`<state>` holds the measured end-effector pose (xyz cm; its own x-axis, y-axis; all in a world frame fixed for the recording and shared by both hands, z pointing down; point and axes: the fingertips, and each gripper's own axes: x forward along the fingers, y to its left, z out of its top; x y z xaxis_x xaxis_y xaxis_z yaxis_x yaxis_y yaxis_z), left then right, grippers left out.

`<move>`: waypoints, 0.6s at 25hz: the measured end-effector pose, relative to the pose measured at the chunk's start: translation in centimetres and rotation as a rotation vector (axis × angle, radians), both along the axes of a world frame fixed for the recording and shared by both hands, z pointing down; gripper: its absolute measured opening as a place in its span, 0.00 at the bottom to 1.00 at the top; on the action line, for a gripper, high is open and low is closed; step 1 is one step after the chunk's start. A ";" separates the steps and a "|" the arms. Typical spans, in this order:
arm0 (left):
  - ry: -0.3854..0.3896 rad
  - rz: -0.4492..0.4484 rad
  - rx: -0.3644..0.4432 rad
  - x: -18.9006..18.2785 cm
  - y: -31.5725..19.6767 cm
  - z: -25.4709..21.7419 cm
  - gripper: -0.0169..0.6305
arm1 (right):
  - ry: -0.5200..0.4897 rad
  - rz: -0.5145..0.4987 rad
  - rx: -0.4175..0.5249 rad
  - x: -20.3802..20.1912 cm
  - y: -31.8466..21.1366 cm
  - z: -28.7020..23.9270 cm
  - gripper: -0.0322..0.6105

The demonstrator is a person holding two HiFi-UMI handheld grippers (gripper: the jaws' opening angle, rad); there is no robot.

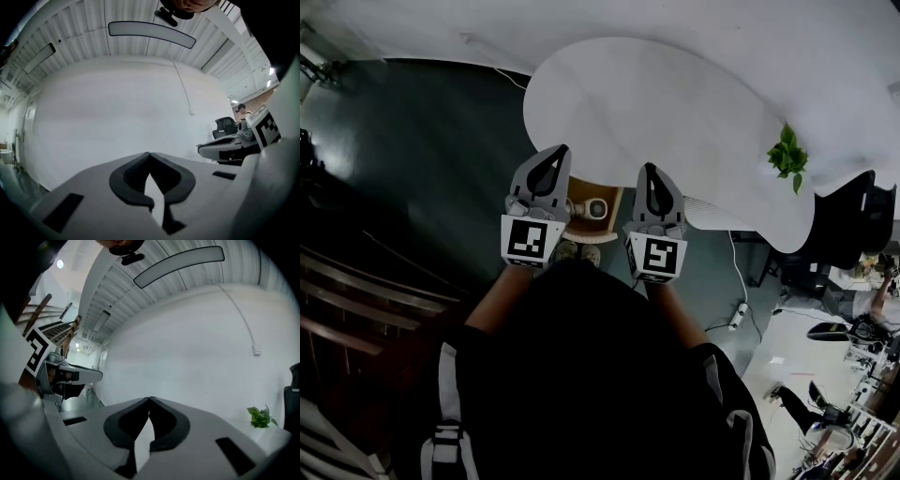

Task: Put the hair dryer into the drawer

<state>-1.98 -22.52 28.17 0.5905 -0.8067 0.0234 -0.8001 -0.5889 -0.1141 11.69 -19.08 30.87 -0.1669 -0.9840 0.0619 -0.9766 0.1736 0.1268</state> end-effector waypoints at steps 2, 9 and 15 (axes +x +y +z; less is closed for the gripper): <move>-0.003 0.003 0.002 -0.1 -0.1 0.0 0.04 | 0.000 0.004 -0.002 -0.2 0.0 0.1 0.08; -0.038 0.012 0.010 -0.3 -0.2 0.2 0.04 | -0.003 -0.001 0.000 -0.3 -0.1 0.0 0.09; -0.027 0.021 -0.004 0.0 -0.1 0.3 0.04 | -0.002 -0.022 -0.019 -0.4 -0.1 -0.1 0.08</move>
<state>-1.93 -22.57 28.49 0.6062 -0.7942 0.0427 -0.7844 -0.6059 -0.1326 11.26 -19.20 30.78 -0.1887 -0.9788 0.0802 -0.9728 0.1975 0.1214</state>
